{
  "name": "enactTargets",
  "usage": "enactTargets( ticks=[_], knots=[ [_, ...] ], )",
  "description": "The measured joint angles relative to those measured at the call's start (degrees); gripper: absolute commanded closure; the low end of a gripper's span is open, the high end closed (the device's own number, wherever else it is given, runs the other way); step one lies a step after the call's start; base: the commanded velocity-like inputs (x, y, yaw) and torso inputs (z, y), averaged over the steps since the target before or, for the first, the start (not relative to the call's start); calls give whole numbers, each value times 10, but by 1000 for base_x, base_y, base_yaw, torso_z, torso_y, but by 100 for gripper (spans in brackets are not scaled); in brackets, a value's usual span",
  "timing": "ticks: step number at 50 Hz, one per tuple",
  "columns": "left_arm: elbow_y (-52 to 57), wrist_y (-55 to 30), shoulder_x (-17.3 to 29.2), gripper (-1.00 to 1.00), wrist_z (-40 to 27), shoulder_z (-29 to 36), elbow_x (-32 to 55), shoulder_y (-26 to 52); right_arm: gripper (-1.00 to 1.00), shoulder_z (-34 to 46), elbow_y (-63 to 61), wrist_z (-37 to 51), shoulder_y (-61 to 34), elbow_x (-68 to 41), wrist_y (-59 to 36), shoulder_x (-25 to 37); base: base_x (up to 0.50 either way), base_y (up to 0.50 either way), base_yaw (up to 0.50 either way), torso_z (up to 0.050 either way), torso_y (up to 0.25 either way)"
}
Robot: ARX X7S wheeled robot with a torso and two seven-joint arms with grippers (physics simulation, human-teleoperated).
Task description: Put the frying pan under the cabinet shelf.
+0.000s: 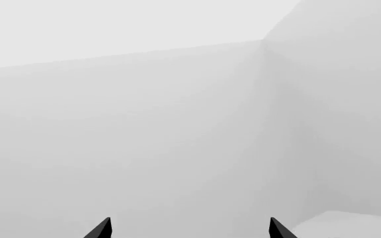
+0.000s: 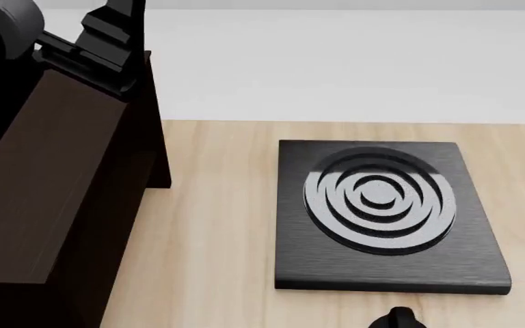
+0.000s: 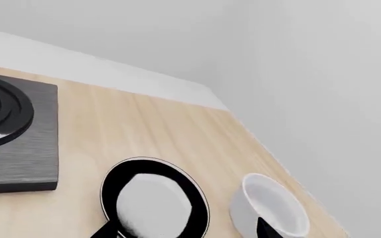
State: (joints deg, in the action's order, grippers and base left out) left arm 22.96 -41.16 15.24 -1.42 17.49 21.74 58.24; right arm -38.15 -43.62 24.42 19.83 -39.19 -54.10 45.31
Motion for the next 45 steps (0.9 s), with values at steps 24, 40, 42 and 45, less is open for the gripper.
enactTargets(
  ticks=[24, 40, 42, 45],
  knots=[
    [20, -28, 0, -100, -12, 9, 9, 17, -100, 86, 124, -31, -25, 56, 84, -21, 0, 0, 0, 0, 0],
    [14, -25, 1, -100, -14, 15, 10, 21, -100, 127, 180, -42, -51, 72, 111, -30, 0, 0, 0, 0, 0],
    [13, -24, 1, -100, -14, 16, 10, 21, -100, 129, 188, -44, -53, 73, 115, -32, 0, 0, 0, 0, 0],
    [11, -24, 1, -100, -14, 18, 10, 22, -100, 132, 199, -47, -56, 76, 123, -35, 0, 0, 0, 0, 0]
  ],
)
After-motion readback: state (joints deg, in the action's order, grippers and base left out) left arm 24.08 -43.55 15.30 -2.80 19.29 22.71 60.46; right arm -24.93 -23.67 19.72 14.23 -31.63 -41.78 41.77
